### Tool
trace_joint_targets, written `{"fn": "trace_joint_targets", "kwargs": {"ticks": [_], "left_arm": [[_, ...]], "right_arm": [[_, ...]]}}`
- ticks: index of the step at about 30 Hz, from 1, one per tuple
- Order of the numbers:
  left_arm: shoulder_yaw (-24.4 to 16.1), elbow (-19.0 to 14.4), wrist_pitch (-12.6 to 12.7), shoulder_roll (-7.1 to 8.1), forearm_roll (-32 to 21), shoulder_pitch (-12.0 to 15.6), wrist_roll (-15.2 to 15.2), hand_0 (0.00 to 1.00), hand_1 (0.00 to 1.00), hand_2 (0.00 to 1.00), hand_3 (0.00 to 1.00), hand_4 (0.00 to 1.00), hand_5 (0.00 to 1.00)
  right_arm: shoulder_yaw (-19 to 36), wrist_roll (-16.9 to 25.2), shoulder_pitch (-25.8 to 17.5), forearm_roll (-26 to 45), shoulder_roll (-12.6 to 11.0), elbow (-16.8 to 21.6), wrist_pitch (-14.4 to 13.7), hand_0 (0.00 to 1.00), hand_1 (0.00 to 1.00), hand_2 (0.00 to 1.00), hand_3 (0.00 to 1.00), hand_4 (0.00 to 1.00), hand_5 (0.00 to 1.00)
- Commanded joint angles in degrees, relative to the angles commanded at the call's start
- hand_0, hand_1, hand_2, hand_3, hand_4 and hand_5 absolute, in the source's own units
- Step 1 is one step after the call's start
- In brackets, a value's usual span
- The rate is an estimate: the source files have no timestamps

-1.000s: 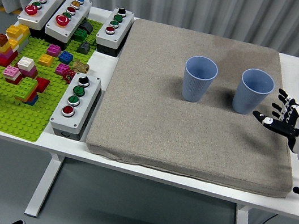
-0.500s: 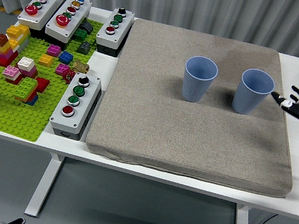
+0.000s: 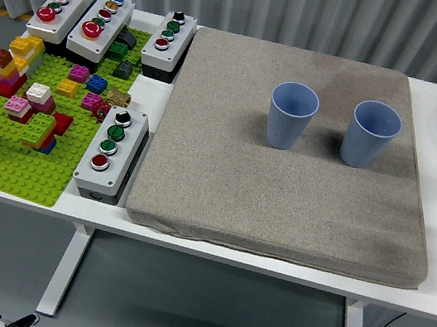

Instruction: Pick cup pour cup place

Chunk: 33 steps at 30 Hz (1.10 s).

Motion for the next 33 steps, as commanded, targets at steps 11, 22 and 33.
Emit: {"fn": "trace_joint_targets", "kwargs": {"ticks": [11, 22, 33], "left_arm": [[0.74, 0.00, -0.11, -0.15, -0.35, -0.14, 0.05, 0.772, 0.755, 0.803, 0.642, 0.507, 0.978], [0.75, 0.00, -0.10, -0.22, -0.36, -0.01, 0.12, 0.772, 0.755, 0.803, 0.641, 0.505, 0.976], [1.18, 0.00, -0.11, -0.16, -0.67, 0.47, 0.10, 0.771, 0.755, 0.803, 0.642, 0.505, 0.976]], "right_arm": [[3.07, 11.94, -0.53, -2.70, 3.60, -0.36, -1.43, 0.959, 0.839, 0.853, 0.821, 0.800, 0.994], [2.54, 9.65, -0.97, -4.06, 3.66, -0.33, -1.63, 0.959, 0.838, 0.857, 0.826, 0.791, 0.926], [2.21, 9.18, -1.43, -4.56, 3.32, 0.14, -1.95, 0.959, 0.839, 0.856, 0.826, 0.793, 0.917]]}}
